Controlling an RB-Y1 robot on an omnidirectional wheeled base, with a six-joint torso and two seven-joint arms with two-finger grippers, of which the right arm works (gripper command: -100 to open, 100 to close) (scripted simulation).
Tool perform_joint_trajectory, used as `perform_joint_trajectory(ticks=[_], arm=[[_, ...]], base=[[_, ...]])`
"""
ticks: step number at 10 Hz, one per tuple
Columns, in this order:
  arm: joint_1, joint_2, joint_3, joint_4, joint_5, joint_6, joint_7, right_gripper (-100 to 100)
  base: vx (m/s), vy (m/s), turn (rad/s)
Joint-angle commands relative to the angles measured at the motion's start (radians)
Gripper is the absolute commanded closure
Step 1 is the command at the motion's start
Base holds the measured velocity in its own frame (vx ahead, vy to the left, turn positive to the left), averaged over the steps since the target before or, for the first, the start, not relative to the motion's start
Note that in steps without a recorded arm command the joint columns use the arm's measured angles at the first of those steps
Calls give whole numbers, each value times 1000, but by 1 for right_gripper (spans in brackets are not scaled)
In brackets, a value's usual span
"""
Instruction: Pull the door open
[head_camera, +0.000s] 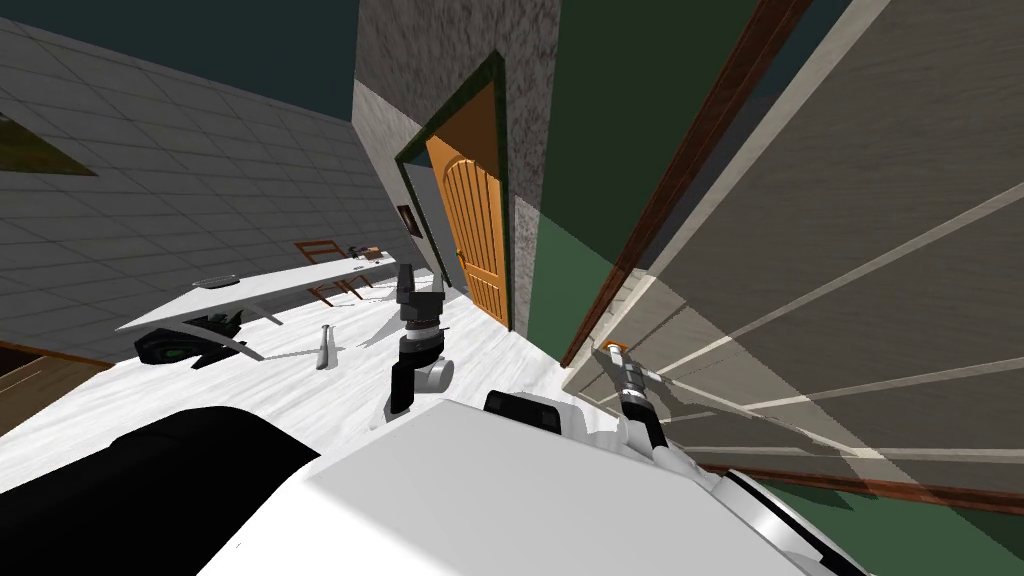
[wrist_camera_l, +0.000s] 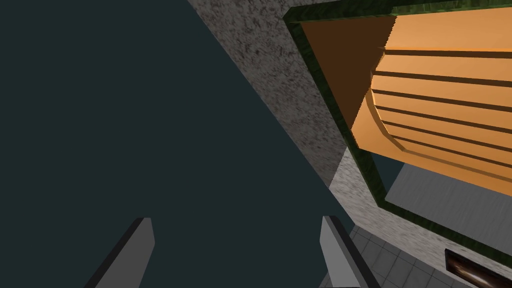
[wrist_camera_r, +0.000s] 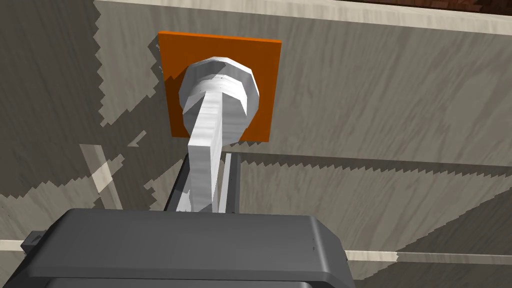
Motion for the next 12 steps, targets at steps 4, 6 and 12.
perform_joint_trajectory(ticks=[4,6,12], arm=[[10,-23,60,-12,19,-26,-44,100],[19,-40,96,-24,30,-40,-68,100],[47,-80,180,-47,39,-87,-115,100]], base=[[-199,-28,81],[-228,-84,104],[-204,-47,82]])
